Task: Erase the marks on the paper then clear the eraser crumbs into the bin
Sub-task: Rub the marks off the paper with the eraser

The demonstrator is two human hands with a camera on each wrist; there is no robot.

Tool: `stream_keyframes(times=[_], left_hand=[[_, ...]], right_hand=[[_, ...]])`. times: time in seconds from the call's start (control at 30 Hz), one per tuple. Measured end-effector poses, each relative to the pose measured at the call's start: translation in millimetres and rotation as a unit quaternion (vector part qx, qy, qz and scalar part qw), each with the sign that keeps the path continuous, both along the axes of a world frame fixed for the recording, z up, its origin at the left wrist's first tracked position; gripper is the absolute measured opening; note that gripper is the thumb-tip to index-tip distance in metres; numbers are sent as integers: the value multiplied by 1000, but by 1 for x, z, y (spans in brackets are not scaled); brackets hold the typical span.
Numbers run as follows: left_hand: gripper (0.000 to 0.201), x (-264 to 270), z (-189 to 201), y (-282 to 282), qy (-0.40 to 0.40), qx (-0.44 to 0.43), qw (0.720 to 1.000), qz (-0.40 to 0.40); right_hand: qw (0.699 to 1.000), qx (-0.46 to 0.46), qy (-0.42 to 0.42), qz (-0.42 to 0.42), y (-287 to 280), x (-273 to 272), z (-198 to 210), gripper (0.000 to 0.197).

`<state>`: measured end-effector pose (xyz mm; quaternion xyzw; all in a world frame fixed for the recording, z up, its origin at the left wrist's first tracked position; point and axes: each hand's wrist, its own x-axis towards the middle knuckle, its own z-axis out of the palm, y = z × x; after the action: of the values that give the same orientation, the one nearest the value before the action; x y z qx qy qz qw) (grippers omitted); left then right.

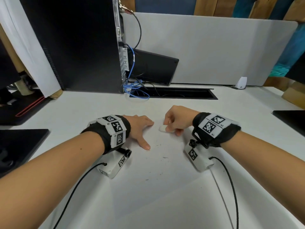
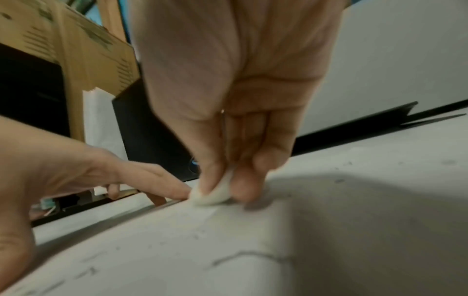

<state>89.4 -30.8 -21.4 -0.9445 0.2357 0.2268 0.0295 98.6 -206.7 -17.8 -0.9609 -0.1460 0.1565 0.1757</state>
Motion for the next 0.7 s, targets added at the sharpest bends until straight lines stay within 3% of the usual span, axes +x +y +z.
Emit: stream_keyframes(times=[0.3, 0.43, 0.57, 0.7], left_hand=[[100, 0, 0, 0, -3, 11, 1000, -3], [102, 3, -1, 0, -4, 20, 1000, -7], [101, 2, -1, 2, 2, 11, 1000, -6], [91, 2, 0, 2, 8, -15, 1000, -5]], right_hand=[[999, -11, -41, -18, 6, 4, 3, 8], [1000, -7, -3, 30, 10, -1, 6, 5], [999, -24, -26, 10, 16, 4, 5, 10], [997, -28, 8, 72, 34, -3, 5, 13]])
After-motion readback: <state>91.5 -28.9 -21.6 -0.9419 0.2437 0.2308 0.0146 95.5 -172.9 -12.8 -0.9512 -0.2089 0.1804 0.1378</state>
